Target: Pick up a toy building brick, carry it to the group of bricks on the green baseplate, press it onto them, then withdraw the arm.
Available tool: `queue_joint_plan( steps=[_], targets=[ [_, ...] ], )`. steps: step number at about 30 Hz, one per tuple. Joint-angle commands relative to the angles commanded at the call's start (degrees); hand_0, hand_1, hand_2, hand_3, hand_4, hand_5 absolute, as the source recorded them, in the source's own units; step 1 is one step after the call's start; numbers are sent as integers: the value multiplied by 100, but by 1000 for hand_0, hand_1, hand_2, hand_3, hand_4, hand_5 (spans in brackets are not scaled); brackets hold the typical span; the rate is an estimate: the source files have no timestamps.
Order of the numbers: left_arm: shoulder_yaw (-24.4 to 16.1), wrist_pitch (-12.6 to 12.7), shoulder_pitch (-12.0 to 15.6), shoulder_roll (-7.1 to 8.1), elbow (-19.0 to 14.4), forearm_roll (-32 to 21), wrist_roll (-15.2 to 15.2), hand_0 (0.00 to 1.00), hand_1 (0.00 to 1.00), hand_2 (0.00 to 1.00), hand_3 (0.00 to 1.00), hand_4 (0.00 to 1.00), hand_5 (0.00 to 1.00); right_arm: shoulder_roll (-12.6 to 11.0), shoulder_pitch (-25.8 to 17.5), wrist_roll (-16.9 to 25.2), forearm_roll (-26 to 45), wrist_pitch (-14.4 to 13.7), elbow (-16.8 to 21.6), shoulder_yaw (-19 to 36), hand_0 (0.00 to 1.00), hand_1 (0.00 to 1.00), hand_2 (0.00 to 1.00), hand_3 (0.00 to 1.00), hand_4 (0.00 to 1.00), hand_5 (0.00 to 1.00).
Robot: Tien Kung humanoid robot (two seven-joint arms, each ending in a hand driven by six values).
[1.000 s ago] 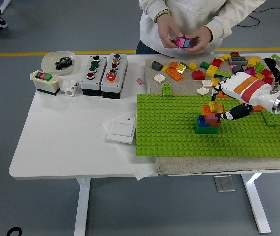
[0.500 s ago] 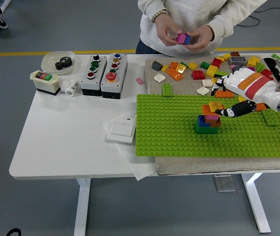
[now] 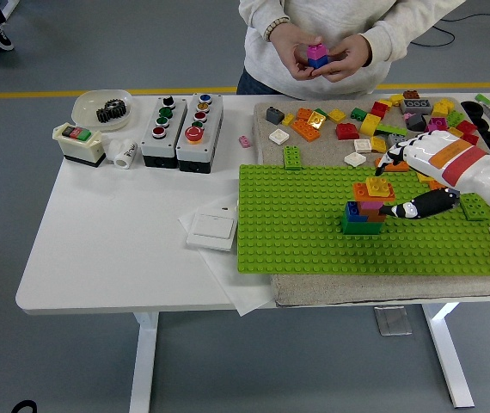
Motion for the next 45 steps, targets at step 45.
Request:
queue_joint_plan(
  steps=[45],
  targets=[
    [40,14,-31,3,-3,0,12,824,824,799,613,694,608,167,-16,82,-154,-123,-232,-163,676,662,716,622,860,579]
  ],
)
